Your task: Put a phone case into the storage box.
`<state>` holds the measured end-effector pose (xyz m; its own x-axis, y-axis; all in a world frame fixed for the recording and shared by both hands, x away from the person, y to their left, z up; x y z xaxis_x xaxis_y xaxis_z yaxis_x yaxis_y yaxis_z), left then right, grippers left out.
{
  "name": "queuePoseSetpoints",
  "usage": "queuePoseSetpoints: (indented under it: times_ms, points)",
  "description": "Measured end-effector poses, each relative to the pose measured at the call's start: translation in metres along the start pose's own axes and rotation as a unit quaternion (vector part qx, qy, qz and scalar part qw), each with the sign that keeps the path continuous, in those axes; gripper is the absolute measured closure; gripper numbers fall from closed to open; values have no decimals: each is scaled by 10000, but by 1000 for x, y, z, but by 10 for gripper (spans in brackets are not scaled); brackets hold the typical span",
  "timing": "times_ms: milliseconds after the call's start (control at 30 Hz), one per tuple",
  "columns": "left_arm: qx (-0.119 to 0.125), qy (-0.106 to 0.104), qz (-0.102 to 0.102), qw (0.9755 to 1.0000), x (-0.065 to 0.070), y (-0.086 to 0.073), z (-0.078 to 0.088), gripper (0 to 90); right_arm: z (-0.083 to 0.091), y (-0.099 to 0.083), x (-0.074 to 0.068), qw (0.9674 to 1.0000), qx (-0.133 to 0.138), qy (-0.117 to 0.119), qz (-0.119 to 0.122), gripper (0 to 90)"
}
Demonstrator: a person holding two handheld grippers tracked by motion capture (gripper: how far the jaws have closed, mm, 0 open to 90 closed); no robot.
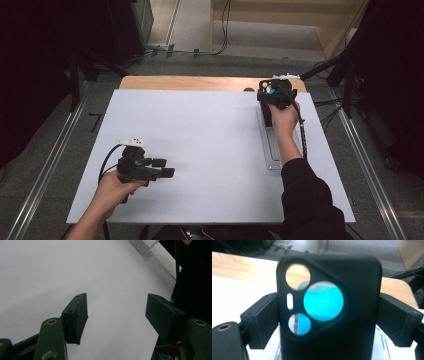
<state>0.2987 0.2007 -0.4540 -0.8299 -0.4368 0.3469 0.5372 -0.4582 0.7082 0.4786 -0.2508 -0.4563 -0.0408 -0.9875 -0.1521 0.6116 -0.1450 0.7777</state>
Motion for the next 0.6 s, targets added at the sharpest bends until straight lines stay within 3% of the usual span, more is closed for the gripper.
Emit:
queuePoseSetpoints:
  times_ms: [133, 467, 600]
  points:
    - [-44, 2, -31, 10000, 0, 0, -1, 347, 0, 0, 1, 9998, -17, 134, -132, 40]
    - [-43, 18, 14, 10000, -2, -1, 0, 347, 5, 4, 5, 9994, -26, 239, -244, 39]
    - [-49, 18, 22, 10000, -1, -1, 0, 347, 11, 6, 5, 9991, -201, 257, -274, 40]
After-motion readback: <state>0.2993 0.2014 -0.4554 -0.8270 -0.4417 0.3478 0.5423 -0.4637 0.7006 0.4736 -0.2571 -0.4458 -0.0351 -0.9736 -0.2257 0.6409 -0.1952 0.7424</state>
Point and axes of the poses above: each handheld gripper's, and its own axes: z roughly backward along the jaws, y roughly out of its top, x roughly to its right, the point moved 1 cm from there along -z, roughly forward along the jaws, and after that the axes turned 11 degrees about -z, right-handed, at the moved point
